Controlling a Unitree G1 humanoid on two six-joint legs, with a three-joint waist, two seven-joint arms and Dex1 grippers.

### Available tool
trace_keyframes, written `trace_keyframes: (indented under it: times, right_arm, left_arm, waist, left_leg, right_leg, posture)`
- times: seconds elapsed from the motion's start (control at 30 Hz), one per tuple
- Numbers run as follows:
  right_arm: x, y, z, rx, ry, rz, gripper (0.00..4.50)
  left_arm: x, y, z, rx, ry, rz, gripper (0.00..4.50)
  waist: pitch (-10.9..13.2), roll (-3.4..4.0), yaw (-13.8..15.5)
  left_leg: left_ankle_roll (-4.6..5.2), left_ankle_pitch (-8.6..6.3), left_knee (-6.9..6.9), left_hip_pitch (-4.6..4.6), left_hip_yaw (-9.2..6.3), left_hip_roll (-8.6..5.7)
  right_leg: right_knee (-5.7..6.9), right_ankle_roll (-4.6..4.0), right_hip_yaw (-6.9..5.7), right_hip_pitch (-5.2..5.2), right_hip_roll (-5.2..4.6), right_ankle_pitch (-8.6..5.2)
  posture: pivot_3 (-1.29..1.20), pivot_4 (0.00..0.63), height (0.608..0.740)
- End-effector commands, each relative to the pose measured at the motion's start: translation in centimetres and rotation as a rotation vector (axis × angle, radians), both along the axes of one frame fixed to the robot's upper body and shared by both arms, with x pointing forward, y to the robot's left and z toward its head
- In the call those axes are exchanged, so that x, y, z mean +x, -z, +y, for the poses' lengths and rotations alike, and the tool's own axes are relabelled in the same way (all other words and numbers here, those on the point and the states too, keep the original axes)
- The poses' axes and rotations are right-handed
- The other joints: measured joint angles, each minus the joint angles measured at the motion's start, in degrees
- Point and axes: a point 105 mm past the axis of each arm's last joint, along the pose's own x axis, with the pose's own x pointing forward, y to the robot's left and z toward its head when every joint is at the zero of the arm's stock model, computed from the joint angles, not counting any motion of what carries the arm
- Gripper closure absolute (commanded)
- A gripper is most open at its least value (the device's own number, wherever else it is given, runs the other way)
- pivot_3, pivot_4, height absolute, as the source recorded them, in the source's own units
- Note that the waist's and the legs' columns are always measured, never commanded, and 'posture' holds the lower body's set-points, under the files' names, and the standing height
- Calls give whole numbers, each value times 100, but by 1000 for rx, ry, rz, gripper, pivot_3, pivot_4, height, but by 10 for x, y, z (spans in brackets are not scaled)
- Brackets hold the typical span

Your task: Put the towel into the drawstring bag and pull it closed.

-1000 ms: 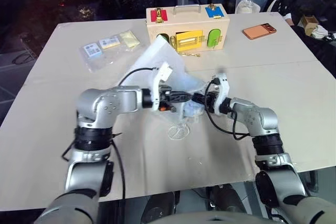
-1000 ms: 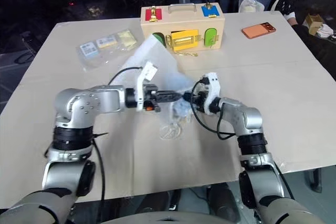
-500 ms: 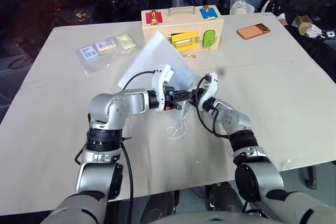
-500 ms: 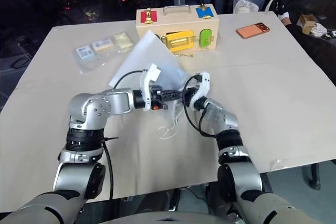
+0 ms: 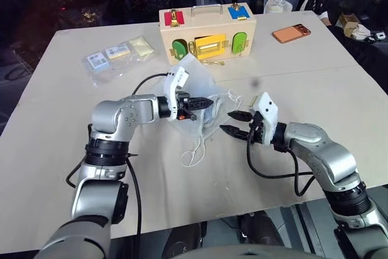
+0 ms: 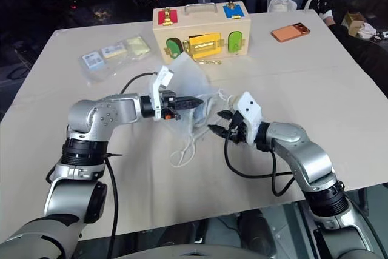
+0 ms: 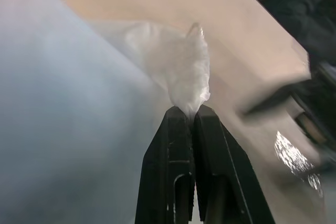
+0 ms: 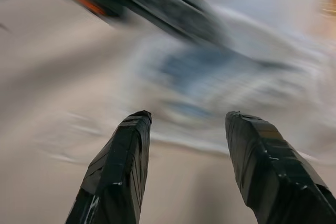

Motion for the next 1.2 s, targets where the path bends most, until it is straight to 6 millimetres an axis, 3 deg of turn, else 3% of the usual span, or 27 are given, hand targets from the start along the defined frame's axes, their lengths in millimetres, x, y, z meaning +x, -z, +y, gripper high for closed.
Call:
trace_keyframes:
  times: [0.03, 0.07, 0.13, 0.17, 0.27, 0.5, 0.7, 0.87, 1.07, 1.17, 1.2]
  right_arm:
    - [13, 6, -15, -37, 99, -44, 1514]
    - [16, 10, -18, -32, 128, -38, 1217]
    - [24, 18, -20, 11, 187, -15, 207]
    - [26, 23, -18, 32, 195, -5, 92]
    - [31, 29, -9, 99, 197, 8, 92]
    - [45, 19, 11, 189, 213, -32, 92]
    - [74, 26, 11, 213, 337, -15, 92]
    - [85, 31, 11, 154, 340, -31, 1640]
    - [79, 16, 10, 144, 297, -73, 4381]
    - [73, 6, 16, 170, 274, -86, 4450]
    - [71, 3, 18, 172, 267, -92, 4483]
  left_arm:
    - [1, -23, 11, 1, 36, -88, 4500]
    - [1, -25, 15, 5, 36, -92, 4500]
    - [4, -29, 22, 19, 25, -106, 4500]
    - [5, -31, 25, 22, 25, -111, 4500]
    - [7, -35, 28, 33, 32, -120, 4500]
    - [6, -37, 25, 41, 44, -120, 4500]
    - [4, -37, 26, 51, 48, -117, 4500]
    - [7, -36, 28, 64, 38, -130, 4500]
    - [9, -28, 37, 104, 27, -152, 4500]
    - [3, -36, 53, 20, 7, -142, 4500]
    - [0, -43, 59, -27, 0, -153, 4205]
  waist:
    - [1, -2, 8]
    - [1, -2, 9]
    - [1, -2, 4]
    - [2, -2, -2]
    - [2, -2, -10]
    - [1, -3, -46]
    - [1, -2, -50]
    - [1, -3, -56]
    - [1, -2, -53]
    - [1, -2, -88]
    - [1, -2, -104]
  left_leg:
    - [0, 0, -1, -1, -1, 0]
    - [0, 0, -3, -1, -3, 1]
    - [-1, 0, -6, -3, -5, 3]
    - [-1, 0, -6, -5, -5, 3]
    - [-1, 0, -5, -5, -5, 3]
    - [0, 1, -2, -3, -5, 3]
    - [-2, 1, -2, -3, -3, 3]
    - [-2, 1, -2, -3, -2, 3]
    - [-2, 2, -1, -3, -3, 2]
    - [-2, 1, -2, -3, -3, 3]
    - [-2, 1, -4, -4, -2, 4]
  right_leg:
    - [-2, 0, -1, 0, 0, 0]
    - [-5, 0, -2, 0, -1, 0]
    - [-9, 0, -4, -1, -3, 0]
    - [-9, 0, -3, -3, -4, 0]
    - [-6, 0, -2, -4, -2, 0]
    - [0, 0, 0, -4, 17, 0]
    - [5, 0, 3, -8, 20, 0]
    - [4, 0, 4, -8, 20, 0]
    - [7, 0, 3, -8, 20, 0]
    - [7, 0, 4, -10, 20, 0]
    - [11, 0, 15, -17, 23, 0]
  posture:
    - [0, 150, 740]
    - [0, 150, 740]
    - [0, 150, 740]
    - [0, 150, 740]
    - [0, 150, 740]
    - [0, 150, 740]
    - [0, 150, 740]
    - [0, 150, 740]
    - [0, 150, 740]
    - [0, 150, 740]
    - [0, 150, 740]
